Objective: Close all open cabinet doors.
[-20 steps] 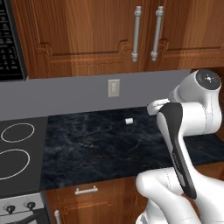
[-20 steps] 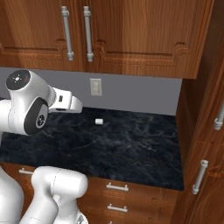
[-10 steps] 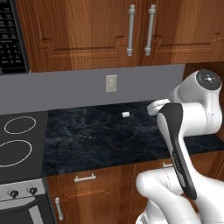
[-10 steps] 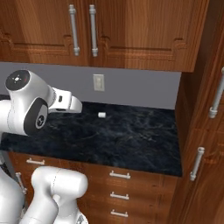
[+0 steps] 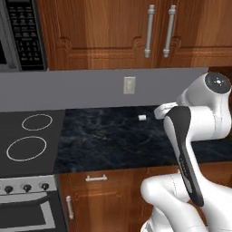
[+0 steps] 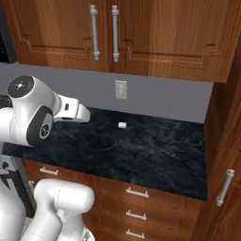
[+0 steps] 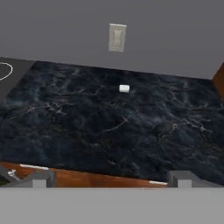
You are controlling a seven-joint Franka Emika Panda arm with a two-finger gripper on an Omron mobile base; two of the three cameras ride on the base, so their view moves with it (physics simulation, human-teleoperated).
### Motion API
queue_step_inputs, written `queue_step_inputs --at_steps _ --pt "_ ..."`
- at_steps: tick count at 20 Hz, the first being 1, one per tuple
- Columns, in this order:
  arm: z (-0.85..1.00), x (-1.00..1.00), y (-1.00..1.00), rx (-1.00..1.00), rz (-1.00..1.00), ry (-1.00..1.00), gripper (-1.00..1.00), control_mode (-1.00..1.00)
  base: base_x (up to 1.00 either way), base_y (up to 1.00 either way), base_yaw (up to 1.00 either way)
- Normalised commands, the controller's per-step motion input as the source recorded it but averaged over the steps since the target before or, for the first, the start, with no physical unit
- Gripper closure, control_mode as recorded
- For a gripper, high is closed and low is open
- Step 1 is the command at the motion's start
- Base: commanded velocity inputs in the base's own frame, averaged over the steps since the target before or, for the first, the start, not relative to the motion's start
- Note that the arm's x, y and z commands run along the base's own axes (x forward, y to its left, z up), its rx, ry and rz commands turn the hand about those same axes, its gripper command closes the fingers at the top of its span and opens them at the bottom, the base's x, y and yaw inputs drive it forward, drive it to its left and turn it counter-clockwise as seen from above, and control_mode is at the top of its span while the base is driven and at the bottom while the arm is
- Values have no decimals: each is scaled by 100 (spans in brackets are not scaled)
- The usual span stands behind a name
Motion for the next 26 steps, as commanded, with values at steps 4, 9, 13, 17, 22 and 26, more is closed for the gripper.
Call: queue_step_inputs --at_steps 4,9,13,17,22,26 --pt "0 0 0 0 0 0 -100 100 -21 13 68" --pt "0 0 0 0 0 0 -100 100 -9 8 90" --pt "0 0 0 0 0 0 -100 100 -3 5 99" --pt "0 0 0 0 0 0 -100 100 0 2 88" --pt "0 0 0 0 0 0 -100 100 10 10 69" --pt "0 0 0 0 0 0 -100 100 31 17 48"
